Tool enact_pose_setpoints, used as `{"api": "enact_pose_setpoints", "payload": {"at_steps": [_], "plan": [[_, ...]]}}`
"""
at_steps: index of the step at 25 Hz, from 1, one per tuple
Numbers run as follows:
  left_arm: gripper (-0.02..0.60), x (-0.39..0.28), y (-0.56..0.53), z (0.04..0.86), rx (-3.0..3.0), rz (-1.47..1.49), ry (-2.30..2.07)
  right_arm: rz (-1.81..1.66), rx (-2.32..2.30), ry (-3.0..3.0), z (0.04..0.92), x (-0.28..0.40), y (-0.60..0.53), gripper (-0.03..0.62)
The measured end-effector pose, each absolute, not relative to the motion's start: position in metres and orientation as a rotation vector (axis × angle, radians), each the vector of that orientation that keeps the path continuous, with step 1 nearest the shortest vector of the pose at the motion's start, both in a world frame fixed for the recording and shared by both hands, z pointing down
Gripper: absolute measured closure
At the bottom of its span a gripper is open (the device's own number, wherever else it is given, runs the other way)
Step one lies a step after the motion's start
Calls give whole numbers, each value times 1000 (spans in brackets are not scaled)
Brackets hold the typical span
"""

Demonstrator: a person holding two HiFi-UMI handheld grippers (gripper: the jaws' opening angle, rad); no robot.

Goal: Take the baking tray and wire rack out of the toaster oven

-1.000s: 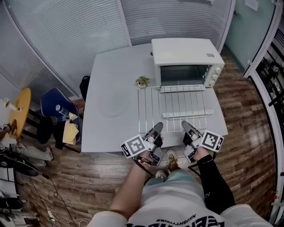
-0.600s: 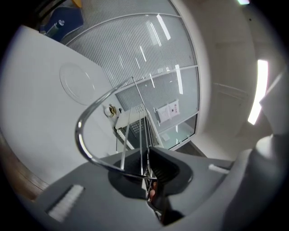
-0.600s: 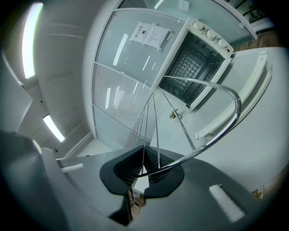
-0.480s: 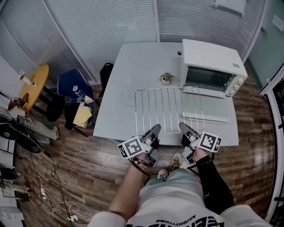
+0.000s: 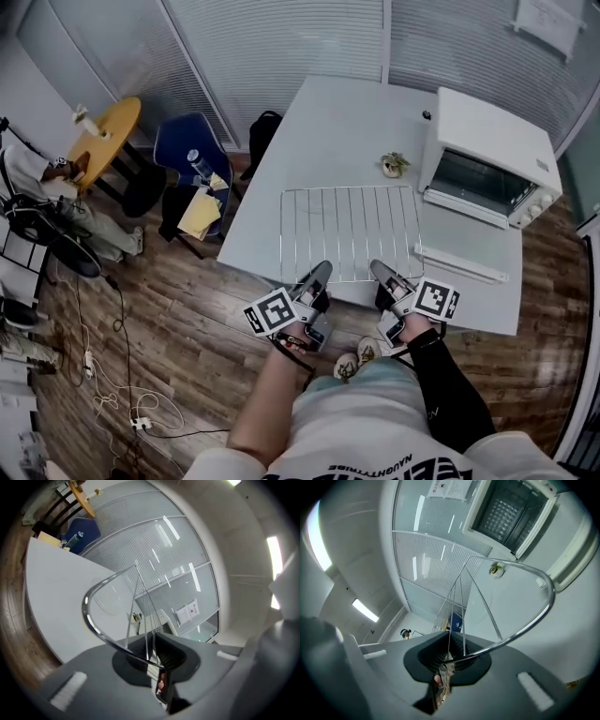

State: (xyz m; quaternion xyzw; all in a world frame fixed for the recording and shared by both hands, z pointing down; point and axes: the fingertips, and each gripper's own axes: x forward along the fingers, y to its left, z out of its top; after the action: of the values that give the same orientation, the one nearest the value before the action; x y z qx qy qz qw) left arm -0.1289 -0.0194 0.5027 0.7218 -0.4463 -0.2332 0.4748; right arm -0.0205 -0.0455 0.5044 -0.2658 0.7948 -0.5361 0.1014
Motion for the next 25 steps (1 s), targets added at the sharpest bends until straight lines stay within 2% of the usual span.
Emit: {"api": "enact_pose_setpoints", "payload": {"at_steps": [13,25], "plan": [[506,-151,-14,534,1607,-630,-1273,-1800,-632,2411,538,-44,-53,588],[501,-174,-25,521,1597,-683,-1321,-1759,-543,2458,519,-69,-66,588]]}}
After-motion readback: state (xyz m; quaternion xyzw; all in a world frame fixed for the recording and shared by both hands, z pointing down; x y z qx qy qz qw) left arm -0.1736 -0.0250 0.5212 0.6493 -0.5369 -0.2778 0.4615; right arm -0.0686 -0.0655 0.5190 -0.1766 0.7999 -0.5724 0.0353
